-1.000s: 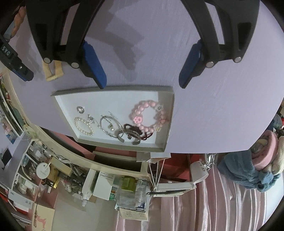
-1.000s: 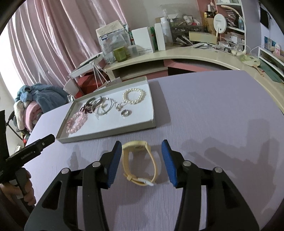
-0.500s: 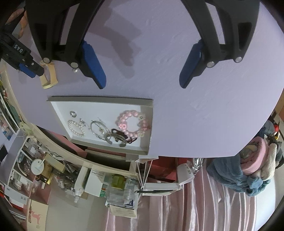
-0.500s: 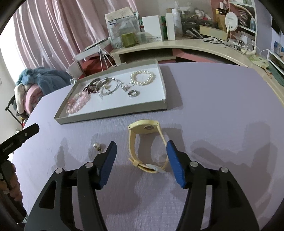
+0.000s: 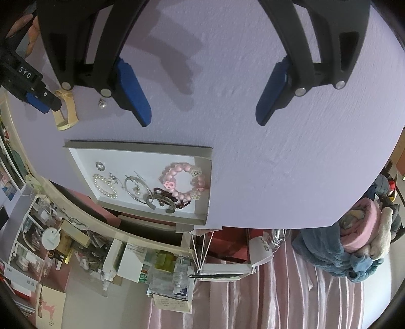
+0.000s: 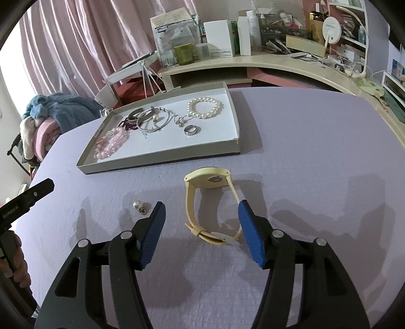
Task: Organize jewelry
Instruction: 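Move the right tool to the pale yellow watch and grasp its strap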
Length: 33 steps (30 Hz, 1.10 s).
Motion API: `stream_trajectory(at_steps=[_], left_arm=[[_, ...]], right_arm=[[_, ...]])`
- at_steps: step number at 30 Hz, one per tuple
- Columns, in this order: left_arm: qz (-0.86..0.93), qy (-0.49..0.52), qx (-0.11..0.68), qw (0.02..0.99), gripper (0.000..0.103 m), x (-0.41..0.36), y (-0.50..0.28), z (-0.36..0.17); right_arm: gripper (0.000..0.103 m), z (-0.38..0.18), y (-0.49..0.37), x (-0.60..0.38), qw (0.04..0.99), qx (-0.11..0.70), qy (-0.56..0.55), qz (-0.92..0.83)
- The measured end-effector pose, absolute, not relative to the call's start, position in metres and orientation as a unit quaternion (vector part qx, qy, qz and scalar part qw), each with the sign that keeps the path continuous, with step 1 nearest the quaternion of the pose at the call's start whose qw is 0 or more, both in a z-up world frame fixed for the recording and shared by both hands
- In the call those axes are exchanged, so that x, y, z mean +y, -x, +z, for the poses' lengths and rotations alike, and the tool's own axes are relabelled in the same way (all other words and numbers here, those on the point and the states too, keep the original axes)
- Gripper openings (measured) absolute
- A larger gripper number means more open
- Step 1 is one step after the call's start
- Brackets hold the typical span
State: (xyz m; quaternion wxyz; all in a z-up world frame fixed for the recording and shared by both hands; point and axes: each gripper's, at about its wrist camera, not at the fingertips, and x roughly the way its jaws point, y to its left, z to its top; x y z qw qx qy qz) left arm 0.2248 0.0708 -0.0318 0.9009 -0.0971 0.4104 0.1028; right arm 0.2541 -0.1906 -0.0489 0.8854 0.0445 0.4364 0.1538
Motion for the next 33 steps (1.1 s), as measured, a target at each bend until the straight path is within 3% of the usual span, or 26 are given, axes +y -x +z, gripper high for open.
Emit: stream_trajectory(at_steps=[4,29,30,31,33], left_arm=[[0.102,0.096,0.412,0.900,0.085,0.071,-0.227,-0.033],[0.094,0.090,0.422,0.897,0.085,0.068,-0.233,-0.039],[0.091,0.089,0.423,0.897,0.085,0.066,-0.233,-0.040],[0.089,0.089,0.423,0.897,0.085,0.064,-0.233,-0.040],[0.080,0.087,0.425,0.898,0.085,0.059,-0.236,-0.040]], right_arm=[[0.070,-0.051,-0.256,-0.193,0.884,0.440,-0.045,0.150],[0.072,-0.072,-0.279,-0.181,0.872,0.468,-0.012,0.144],[0.066,-0.073,-0.279,-0.181,0.870,0.471,-0.010,0.144],[0.048,-0.074,-0.279,-0.181,0.870,0.472,-0.007,0.141],[0.039,-0.073,-0.277,-0.184,0.867,0.474,-0.017,0.152]])
